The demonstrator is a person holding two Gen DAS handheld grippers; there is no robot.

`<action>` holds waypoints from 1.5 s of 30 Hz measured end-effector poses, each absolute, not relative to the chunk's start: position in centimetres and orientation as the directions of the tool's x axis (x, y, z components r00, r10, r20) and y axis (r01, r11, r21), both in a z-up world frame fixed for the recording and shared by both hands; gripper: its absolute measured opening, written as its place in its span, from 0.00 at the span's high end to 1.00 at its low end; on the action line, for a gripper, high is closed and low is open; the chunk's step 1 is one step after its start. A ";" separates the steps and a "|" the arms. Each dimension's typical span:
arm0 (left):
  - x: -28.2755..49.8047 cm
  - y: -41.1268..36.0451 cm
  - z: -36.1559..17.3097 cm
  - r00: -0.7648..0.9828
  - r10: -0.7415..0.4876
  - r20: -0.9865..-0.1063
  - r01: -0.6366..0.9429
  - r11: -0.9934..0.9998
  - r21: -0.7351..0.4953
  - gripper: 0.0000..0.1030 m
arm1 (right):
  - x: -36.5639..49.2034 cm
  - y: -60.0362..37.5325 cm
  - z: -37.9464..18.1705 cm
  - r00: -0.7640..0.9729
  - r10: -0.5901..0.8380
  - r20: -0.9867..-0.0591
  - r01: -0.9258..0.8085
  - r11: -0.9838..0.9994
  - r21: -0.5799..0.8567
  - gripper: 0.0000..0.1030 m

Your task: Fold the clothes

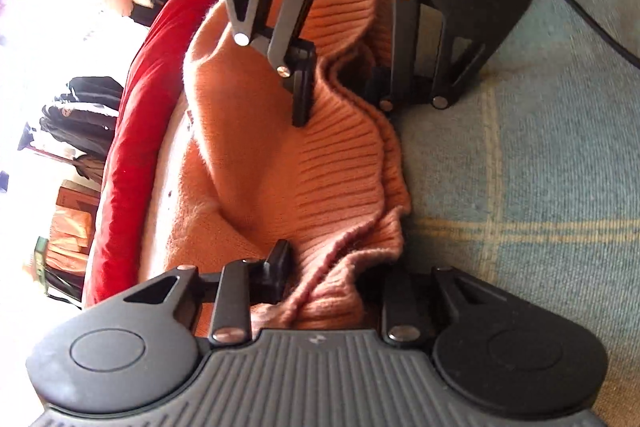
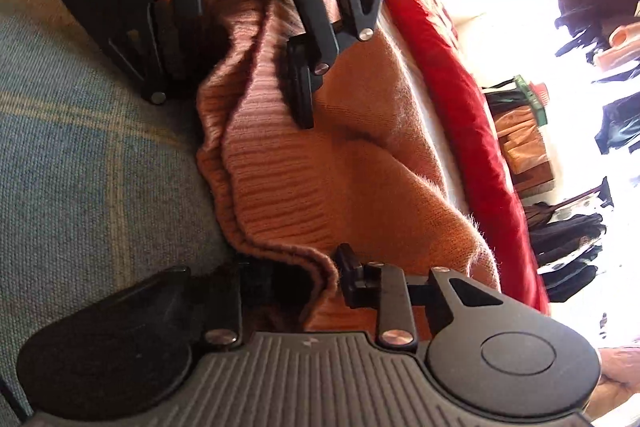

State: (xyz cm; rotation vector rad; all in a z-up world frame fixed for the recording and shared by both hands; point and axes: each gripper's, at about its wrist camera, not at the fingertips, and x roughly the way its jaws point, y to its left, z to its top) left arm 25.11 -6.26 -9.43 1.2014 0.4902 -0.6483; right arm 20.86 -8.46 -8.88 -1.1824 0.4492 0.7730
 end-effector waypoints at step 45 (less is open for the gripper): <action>15.8 -9.6 -5.1 0.061 -0.395 -0.917 0.978 0.205 -0.024 0.93 | 12.5 -17.2 -3.7 -0.279 0.203 -0.939 -0.897 0.295 0.330 0.90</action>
